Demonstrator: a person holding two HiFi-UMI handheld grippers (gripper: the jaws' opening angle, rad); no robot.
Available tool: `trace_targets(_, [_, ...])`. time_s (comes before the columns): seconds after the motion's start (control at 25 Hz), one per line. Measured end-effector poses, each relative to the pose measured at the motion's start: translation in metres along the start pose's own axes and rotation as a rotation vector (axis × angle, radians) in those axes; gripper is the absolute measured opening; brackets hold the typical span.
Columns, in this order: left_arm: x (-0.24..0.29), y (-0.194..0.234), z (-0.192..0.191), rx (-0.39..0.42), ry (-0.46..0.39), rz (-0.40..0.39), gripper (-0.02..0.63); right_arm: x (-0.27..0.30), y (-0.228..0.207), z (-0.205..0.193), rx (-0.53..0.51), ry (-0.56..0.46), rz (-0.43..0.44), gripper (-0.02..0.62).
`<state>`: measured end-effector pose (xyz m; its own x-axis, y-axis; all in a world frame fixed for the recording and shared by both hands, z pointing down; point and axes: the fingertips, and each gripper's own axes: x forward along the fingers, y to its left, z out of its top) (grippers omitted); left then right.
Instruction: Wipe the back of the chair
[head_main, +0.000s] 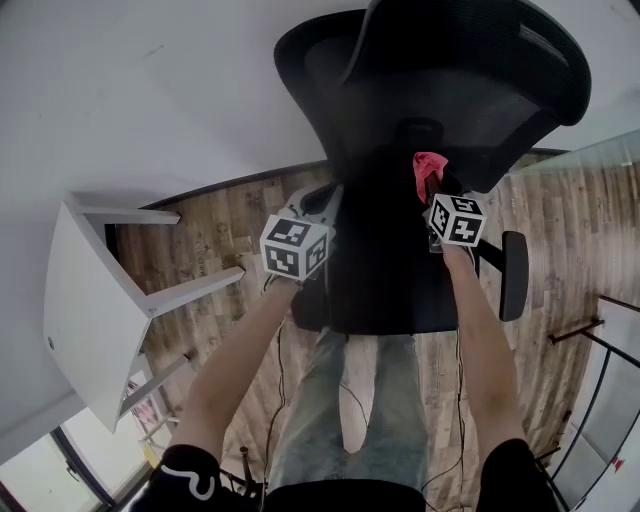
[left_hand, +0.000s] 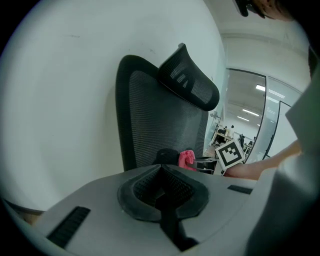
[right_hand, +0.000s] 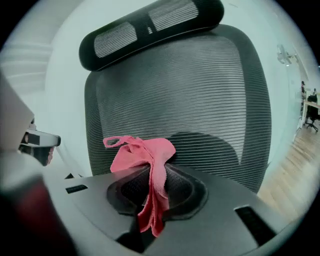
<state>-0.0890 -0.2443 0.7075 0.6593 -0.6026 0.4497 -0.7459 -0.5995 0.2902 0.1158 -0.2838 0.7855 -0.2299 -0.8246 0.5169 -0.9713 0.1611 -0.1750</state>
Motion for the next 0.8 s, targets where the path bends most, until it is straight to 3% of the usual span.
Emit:
trace_targets(0.64, [0.076, -0.093, 0.017, 0.068, 0.044, -0.072, 0.021, -0.067, -0.178, -0.009, 0.111, -0.004, -0.223, 0.083])
trace_targets(0.8, [0.079, -0.109, 0.02, 0.091, 0.05, -0.066, 0.021, -0.088, -0.19, -0.007, 0.145, -0.018, -0.232, 0.083])
